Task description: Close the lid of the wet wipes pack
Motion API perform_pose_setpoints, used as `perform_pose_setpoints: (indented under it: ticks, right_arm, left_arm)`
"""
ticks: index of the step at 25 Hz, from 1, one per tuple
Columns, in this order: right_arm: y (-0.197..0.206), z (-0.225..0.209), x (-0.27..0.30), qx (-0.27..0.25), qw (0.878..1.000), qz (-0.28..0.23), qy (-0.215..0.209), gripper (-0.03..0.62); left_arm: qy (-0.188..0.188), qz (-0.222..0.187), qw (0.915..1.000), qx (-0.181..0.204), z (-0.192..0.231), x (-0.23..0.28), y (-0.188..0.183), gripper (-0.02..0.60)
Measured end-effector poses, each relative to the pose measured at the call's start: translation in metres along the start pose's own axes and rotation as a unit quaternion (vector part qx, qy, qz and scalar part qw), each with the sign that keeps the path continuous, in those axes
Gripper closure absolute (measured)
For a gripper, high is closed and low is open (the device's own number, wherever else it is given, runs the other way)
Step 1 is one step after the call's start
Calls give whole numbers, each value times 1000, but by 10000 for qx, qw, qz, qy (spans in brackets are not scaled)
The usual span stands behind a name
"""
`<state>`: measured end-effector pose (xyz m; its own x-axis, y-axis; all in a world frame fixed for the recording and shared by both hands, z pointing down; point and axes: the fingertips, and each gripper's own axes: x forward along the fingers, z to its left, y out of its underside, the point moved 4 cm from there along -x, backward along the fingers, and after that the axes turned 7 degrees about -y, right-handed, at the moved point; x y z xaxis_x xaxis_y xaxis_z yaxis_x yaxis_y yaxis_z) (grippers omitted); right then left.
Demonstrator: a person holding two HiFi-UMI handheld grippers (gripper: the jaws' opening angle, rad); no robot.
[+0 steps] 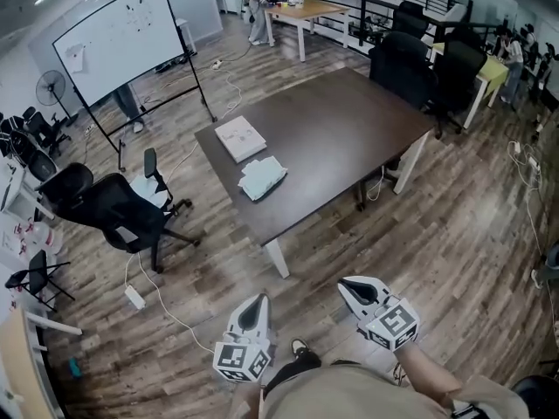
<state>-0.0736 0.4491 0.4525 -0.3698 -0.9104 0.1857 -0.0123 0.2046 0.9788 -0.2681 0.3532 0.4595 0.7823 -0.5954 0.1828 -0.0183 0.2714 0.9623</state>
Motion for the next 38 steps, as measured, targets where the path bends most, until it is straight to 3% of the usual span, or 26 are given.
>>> perform_pose_setpoints:
  ticks: [7,20,26,34,38]
  right_arm:
    - [-5,0,46,84,9995,74,304,580]
    - [-4,-20,86,138,9989,328,305,580]
    - [3,-54,104,281,9988,388,125,580]
    - [-13,-128,136,-207,9992,281,-184,580]
    - [-16,-166,137,-184,9990,306,-276,580]
  left_arm:
    - [225,47,9997,-118,55,24,-8,572]
    - [298,138,9990,-293,85,58,-7,572]
    - [119,205,9995,-215,89,84,-15,572]
    - [11,298,9995,81,78,162,-34,572]
    - [-67,225,9997,88,65,200,-48,572]
